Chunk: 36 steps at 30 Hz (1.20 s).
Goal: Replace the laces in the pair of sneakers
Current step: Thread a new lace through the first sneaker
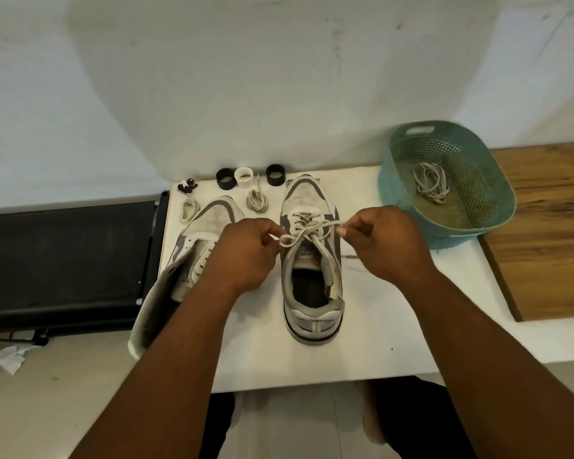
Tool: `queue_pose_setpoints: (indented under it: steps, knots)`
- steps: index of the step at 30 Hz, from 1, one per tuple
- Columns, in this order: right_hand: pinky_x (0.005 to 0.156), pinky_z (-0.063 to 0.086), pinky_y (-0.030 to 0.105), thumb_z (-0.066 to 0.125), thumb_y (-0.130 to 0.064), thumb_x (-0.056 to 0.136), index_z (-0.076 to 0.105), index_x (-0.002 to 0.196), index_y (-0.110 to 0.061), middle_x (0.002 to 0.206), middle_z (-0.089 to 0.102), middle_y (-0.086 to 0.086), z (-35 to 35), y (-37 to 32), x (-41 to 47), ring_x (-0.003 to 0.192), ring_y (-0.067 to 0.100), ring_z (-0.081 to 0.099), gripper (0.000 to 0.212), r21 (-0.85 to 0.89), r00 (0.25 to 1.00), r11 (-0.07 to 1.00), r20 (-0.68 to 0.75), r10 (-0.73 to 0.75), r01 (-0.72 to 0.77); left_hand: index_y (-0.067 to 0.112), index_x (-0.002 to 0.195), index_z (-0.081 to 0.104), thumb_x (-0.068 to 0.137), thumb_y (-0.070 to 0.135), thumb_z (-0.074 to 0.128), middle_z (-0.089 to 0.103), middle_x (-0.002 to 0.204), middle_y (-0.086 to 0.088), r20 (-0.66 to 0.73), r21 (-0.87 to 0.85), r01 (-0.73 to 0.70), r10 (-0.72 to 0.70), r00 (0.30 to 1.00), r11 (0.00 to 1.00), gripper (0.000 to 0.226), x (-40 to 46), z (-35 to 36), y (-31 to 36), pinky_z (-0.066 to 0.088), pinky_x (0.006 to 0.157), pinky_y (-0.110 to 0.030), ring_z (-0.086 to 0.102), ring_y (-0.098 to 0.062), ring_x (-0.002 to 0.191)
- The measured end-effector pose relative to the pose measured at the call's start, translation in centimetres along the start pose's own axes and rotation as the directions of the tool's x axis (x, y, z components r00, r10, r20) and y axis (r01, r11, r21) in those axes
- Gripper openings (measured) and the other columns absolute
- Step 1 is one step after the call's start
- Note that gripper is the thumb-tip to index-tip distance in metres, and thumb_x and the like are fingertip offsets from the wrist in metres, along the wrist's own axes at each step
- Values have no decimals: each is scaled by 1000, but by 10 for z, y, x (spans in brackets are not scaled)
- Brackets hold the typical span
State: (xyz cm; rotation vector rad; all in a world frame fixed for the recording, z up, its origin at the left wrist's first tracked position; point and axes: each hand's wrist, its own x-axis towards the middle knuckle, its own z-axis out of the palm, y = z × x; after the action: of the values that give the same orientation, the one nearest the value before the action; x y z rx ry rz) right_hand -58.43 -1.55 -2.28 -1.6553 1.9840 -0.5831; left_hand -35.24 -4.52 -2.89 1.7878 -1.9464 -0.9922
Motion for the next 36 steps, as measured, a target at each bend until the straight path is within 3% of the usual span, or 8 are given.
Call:
queue_pose_setpoints:
  steps: [5, 9, 12, 20, 28, 31, 33, 36]
  knots:
    - [79, 56, 32, 72, -39, 91, 78, 104, -21, 94, 74, 0, -9, 14, 2, 86, 20, 68, 24, -452, 969, 890, 186, 161, -61, 34, 117, 72, 91, 17, 65, 72, 113, 4, -84, 376, 100, -73, 994, 921, 32, -2, -26, 1, 53, 90, -34, 64, -19, 103]
    - [107, 43, 31, 68, -19, 93, 60, 140, -26, 140, 62, -6, 3, -5, -5, 129, 16, 56, 48, -29, 987, 999, 159, -29, 34, 30, 143, 58, 90, 6, 62, 63, 136, 8, 78, 184, -73, 59, 995, 980, 58, -9, -17, 6, 43, 107, -28, 56, -16, 126]
    - [101, 47, 27, 61, -25, 99, 65, 134, -28, 128, 69, -8, 18, -11, -6, 117, 13, 63, 35, 71, 982, 989, 132, -137, 129, 35, 132, 65, 100, 16, 63, 69, 118, 19, 120, -66, -56, 63, 991, 996, 37, -6, 1, 8, 53, 93, -26, 66, -2, 101]
    - [70, 46, 13, 71, -30, 94, 81, 101, -27, 88, 75, -14, -3, -5, -1, 78, -1, 66, 12, 100, 989, 984, -22, -146, 147, 30, 90, 75, 96, 23, 72, 68, 72, 18, -102, -96, -36, 26, 994, 995, 9, -2, -9, 8, 41, 57, -8, 60, 10, 63]
    - [73, 60, 30, 78, -27, 88, 81, 88, -24, 76, 75, -11, -18, 7, -1, 69, 5, 68, 5, -24, 966, 997, 247, -71, 79, 30, 92, 77, 98, 27, 69, 69, 79, 13, 149, 107, -21, 4, 989, 994, 10, -3, -29, -4, 44, 63, -22, 63, -7, 76]
    - [70, 58, 28, 79, -26, 86, 79, 81, -20, 70, 75, -4, -32, 9, 0, 67, 8, 71, 8, 109, 950, 994, 305, -59, 27, 19, 85, 74, 99, 25, 66, 68, 72, 5, 106, -158, 45, -29, 994, 986, 18, -5, -33, -2, 52, 66, -23, 62, -8, 65]
    - [78, 57, 33, 76, -21, 87, 78, 84, -12, 79, 77, 5, -38, 11, -2, 77, 16, 73, 10, 397, 929, 916, 358, -90, -64, 15, 80, 72, 99, 22, 65, 67, 75, -2, 169, -518, 131, -49, 984, 845, 22, -7, -31, 1, 62, 83, -34, 65, -12, 72]
    - [94, 53, 46, 68, -17, 84, 79, 89, -11, 109, 75, 17, -30, 6, -8, 105, 28, 71, 14, 799, 905, 529, 407, -125, -287, 18, 83, 78, 90, 27, 65, 74, 100, -9, 237, -800, 188, 12, 972, 569, 17, -8, -20, 5, 56, 99, -43, 67, -25, 99]
